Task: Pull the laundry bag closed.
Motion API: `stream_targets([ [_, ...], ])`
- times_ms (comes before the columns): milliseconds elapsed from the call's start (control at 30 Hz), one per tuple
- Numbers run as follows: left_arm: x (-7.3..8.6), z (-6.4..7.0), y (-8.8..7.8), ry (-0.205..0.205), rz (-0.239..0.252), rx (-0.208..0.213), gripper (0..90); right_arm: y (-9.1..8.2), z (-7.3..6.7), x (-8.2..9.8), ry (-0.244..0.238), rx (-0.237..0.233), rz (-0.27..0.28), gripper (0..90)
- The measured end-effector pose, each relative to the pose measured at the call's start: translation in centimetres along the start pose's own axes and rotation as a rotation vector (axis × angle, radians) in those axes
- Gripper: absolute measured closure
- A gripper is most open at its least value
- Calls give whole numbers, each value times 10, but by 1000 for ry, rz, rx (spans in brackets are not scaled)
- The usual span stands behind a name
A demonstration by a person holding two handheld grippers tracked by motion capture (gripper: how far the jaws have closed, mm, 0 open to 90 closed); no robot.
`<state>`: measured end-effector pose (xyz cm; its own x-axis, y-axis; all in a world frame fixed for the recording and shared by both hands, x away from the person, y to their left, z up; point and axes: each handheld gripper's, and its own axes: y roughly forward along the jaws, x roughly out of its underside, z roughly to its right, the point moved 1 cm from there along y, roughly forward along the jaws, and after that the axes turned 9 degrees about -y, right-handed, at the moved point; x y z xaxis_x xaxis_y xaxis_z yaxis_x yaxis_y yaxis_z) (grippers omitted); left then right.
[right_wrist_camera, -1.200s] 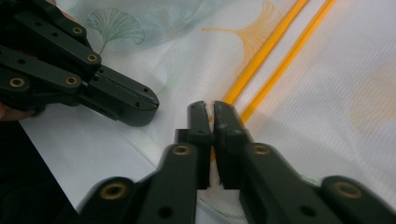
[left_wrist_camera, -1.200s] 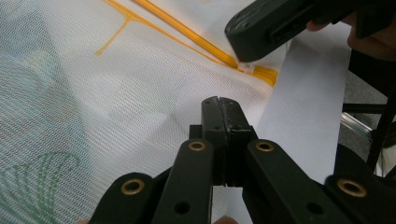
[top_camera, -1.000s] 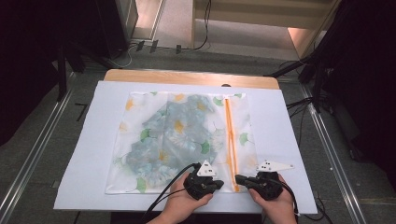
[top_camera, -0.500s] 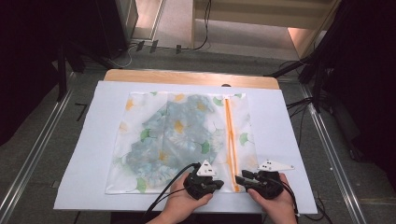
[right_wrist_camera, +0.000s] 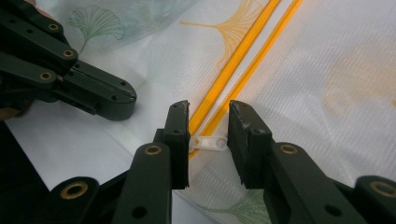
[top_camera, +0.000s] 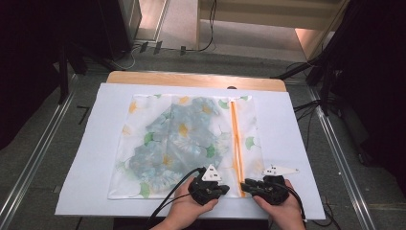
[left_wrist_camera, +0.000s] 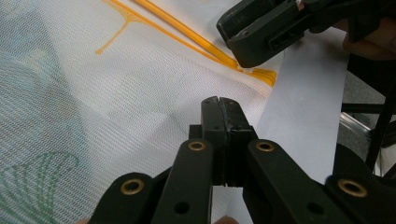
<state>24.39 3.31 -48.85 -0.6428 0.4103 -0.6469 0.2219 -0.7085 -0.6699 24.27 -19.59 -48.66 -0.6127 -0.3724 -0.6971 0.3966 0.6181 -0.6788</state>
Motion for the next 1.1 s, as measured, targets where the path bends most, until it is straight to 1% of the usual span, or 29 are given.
stream_targets([
  [33,0,0,0,-1,1,1,900,-1,1,0,13,-12,-1,728],
  [67,0,0,0,0,1,1,900,-1,1,0,13,-12,-1,728],
  [100,0,0,0,1,0,0,900,-2,2,1,27,-33,4,782],
  [133,0,0,0,0,2,1,900,-2,4,1,42,-60,10,779],
  [167,0,0,0,0,1,1,900,-2,5,2,46,-69,12,775],
  [200,0,0,0,0,1,1,900,-3,4,2,38,-79,9,779],
  [233,0,0,0,0,1,1,900,-3,4,2,38,-79,9,779],
  [300,0,0,0,0,1,1,900,-3,4,1,42,-104,12,788],
  [367,0,0,0,0,1,1,900,-5,5,1,34,-119,19,780],
  [400,0,0,0,-1,2,2,900,-5,5,1,28,-118,25,771],
  [467,0,0,0,-2,1,2,900,-10,7,1,-9,-87,43,765],
  [533,0,0,0,-2,1,2,900,-11,7,2,-14,-80,48,763],
  [600,0,0,0,-2,2,2,900,-11,8,4,-33,-89,41,750],
  [633,0,0,0,-2,1,2,900,-9,7,8,-69,-106,10,738],
  [667,0,0,0,-2,0,3,900,-9,7,8,-69,-106,10,738],
  [700,0,0,0,-2,0,3,900,-8,6,9,-89,-102,-3,729],
  [733,0,0,0,-1,1,2,900,-8,6,10,-123,-91,6,715],
  [767,0,0,0,0,1,2,900,-8,5,10,-140,-75,10,677],
  [800,0,0,0,-1,2,2,900,-9,5,10,-168,-37,12,650],
  [833,0,0,0,0,2,1,900,-9,5,10,-183,-8,19,658],
  [867,0,0,0,0,2,1,900,-9,5,10,-183,-8,19,658],
  [900,0,0,0,1,2,1,900,-9,5,11,-176,-27,22,661],
  [933,0,0,0,1,2,1,900,-8,5,12,-184,-47,28,665],
  [967,0,0,0,1,2,2,900,-7,4,13,-191,-66,36,693],
  [1033,0,0,0,0,2,2,900,-6,2,13,-190,-67,34,731],
  [1067,0,0,0,1,2,2,900,-5,3,12,-188,-67,34,773],
  [1100,0,0,0,0,2,2,900,-5,3,11,-182,-77,23,827],
])
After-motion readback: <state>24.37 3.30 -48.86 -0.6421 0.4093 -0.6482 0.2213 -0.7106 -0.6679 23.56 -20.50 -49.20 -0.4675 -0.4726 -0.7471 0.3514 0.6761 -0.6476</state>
